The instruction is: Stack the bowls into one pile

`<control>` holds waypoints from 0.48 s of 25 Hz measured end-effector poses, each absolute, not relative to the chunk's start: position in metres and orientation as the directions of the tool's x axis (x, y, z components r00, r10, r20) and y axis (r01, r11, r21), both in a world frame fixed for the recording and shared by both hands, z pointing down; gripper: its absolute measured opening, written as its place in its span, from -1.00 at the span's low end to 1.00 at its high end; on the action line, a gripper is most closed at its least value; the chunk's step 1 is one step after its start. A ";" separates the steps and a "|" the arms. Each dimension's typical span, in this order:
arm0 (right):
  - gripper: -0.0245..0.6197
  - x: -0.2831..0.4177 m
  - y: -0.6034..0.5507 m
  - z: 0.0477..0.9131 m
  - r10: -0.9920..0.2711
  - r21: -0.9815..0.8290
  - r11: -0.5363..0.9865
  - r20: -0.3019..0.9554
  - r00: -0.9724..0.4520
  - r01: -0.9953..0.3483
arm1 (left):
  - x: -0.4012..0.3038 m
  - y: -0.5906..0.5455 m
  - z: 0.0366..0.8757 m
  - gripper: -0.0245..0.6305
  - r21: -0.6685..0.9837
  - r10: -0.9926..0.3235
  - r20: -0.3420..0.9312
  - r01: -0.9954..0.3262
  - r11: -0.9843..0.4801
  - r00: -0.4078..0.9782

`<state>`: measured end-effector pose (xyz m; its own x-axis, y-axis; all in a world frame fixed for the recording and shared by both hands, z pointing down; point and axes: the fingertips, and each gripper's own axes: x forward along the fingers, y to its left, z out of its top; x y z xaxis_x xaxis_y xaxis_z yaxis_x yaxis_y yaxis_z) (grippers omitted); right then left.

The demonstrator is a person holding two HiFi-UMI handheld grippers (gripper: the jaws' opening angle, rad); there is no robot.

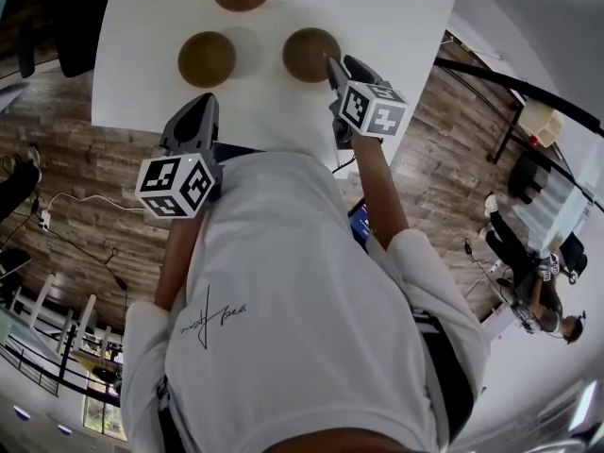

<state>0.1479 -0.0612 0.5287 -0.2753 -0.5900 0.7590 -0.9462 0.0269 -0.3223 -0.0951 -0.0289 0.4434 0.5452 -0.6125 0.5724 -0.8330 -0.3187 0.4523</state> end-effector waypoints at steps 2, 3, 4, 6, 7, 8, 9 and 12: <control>-0.50 0.147 -0.063 0.530 -0.584 -0.326 0.034 0.760 -0.284 -0.945 | -0.096 -0.029 0.444 -0.90 0.455 -0.615 0.573 -0.834 -0.312 0.542; -0.51 0.147 -0.064 0.531 -0.581 -0.328 0.038 0.761 -0.288 -0.944 | -0.096 -0.029 0.444 -0.90 0.458 -0.616 0.573 -0.834 -0.307 0.541; -0.51 0.146 -0.064 0.531 -0.578 -0.328 0.043 0.762 -0.292 -0.944 | -0.097 -0.028 0.443 -0.90 0.460 -0.616 0.573 -0.834 -0.303 0.540; -0.54 0.145 -0.064 0.532 -0.571 -0.325 0.051 0.766 -0.295 -0.944 | -0.098 -0.027 0.443 -0.90 0.463 -0.619 0.572 -0.835 -0.298 0.538; -0.55 0.145 -0.063 0.533 -0.567 -0.322 0.054 0.769 -0.295 -0.945 | -0.098 -0.027 0.444 -0.90 0.463 -0.621 0.571 -0.835 -0.297 0.537; -0.58 0.145 -0.063 0.534 -0.564 -0.320 0.058 0.771 -0.295 -0.946 | -0.098 -0.026 0.444 -0.90 0.463 -0.623 0.570 -0.836 -0.295 0.536; -0.59 0.145 -0.062 0.535 -0.561 -0.319 0.060 0.773 -0.296 -0.946 | -0.098 -0.026 0.444 -0.90 0.464 -0.624 0.570 -0.836 -0.293 0.535; -0.64 0.146 -0.062 0.536 -0.556 -0.326 0.062 0.773 -0.304 -0.943 | -0.098 -0.025 0.445 -0.90 0.467 -0.627 0.568 -0.836 -0.288 0.533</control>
<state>0.1460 -0.0622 0.5358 -0.3044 -0.5561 0.7733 -0.9432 0.0625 -0.3264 -0.0983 -0.0251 0.4447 0.5334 -0.6270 0.5678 -0.8360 -0.2884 0.4668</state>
